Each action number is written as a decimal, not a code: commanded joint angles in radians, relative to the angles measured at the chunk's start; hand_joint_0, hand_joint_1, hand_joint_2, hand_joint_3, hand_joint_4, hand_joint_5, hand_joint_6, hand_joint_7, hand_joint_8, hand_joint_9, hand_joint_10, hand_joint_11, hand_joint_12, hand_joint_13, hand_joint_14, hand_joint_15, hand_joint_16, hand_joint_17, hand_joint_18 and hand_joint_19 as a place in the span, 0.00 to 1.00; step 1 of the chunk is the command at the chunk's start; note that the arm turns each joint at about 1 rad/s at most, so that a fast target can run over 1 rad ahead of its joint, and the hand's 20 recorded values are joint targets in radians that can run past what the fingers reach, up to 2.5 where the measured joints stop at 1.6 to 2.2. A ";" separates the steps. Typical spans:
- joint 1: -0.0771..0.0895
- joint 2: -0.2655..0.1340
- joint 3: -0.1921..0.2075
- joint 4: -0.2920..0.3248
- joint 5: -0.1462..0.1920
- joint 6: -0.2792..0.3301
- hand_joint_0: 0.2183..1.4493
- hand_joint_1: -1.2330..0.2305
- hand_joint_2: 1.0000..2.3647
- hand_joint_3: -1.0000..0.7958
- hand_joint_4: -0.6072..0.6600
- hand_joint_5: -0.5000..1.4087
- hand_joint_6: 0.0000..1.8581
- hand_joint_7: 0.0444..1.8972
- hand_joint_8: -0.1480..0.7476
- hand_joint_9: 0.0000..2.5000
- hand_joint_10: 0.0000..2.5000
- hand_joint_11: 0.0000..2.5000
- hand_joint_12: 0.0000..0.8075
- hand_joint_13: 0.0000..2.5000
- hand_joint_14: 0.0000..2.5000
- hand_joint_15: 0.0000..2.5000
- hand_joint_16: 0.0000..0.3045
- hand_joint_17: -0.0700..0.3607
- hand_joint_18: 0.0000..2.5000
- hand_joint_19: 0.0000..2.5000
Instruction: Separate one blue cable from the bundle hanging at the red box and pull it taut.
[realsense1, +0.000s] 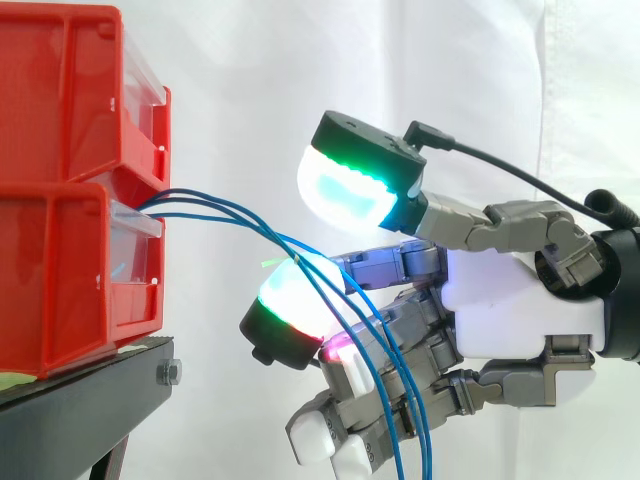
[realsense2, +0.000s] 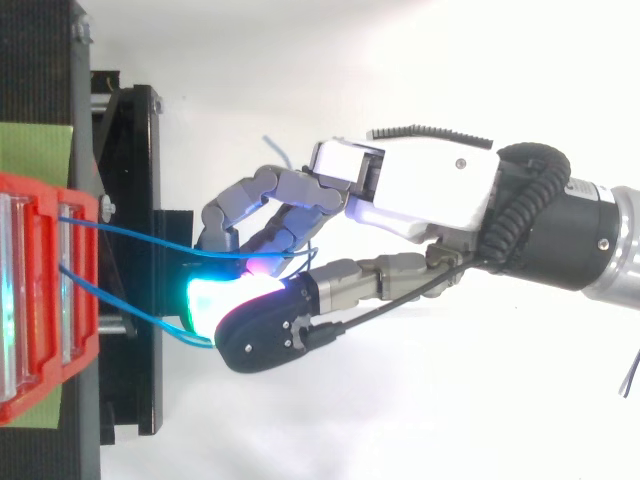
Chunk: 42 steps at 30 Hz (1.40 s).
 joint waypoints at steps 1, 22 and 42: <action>0.000 0.000 0.001 0.000 0.000 -0.003 0.31 0.51 0.00 0.31 0.53 0.17 0.48 0.53 0.48 0.42 0.01 0.34 0.42 0.32 0.01 0.20 0.16 0.41 0.26 0.23; -0.012 0.000 -0.028 0.046 0.000 -0.045 0.40 0.28 0.00 0.28 0.52 0.15 0.50 0.49 0.42 0.36 0.01 0.34 0.38 0.29 0.01 0.19 0.15 0.41 0.24 0.19; -0.032 -0.001 -0.028 0.011 -0.005 -0.080 0.26 0.37 0.00 0.28 0.54 0.14 0.49 0.46 0.47 0.32 0.00 0.58 0.42 0.32 0.01 0.26 0.16 0.42 0.24 0.22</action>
